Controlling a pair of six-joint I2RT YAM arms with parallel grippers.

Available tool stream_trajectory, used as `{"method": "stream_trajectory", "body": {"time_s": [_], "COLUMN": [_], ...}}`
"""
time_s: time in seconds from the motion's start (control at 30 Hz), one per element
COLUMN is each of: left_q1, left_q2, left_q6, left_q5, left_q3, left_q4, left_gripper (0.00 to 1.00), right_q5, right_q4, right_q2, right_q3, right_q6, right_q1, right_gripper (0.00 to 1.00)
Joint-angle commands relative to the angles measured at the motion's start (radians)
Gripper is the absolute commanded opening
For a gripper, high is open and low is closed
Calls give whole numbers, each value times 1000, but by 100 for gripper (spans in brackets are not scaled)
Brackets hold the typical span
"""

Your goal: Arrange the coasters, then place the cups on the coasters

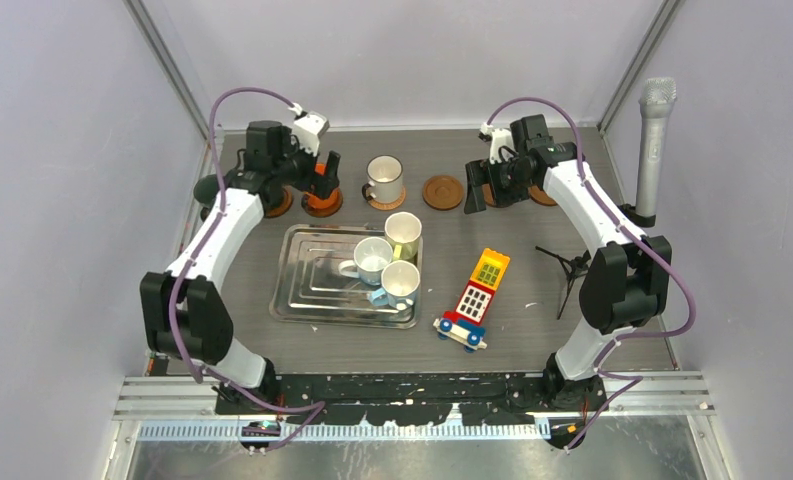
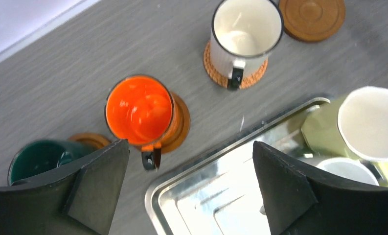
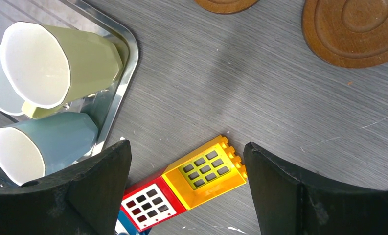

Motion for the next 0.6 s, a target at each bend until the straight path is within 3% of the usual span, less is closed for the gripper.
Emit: {"method": "stream_trajectory", "body": {"time_s": [0.0, 0.13, 0.37, 0.57], "left_q1": [6, 5, -2, -80], "left_q2": [-84, -147, -226, -220], "left_q6": [95, 266, 376, 338], "left_q5": [59, 168, 288, 203], "left_q3": [48, 12, -143, -280], "left_q4": [-267, -439, -521, -391], "left_gripper": [100, 100, 100, 89], "right_q5": [-24, -31, -50, -46], "right_q4": [14, 15, 15, 15], "right_q2": [-44, -43, -44, -58], "right_q3": [16, 20, 21, 4], "right_q6": [-3, 0, 14, 15], "right_q1": [-3, -3, -3, -3], "right_gripper": [89, 89, 89, 89]}}
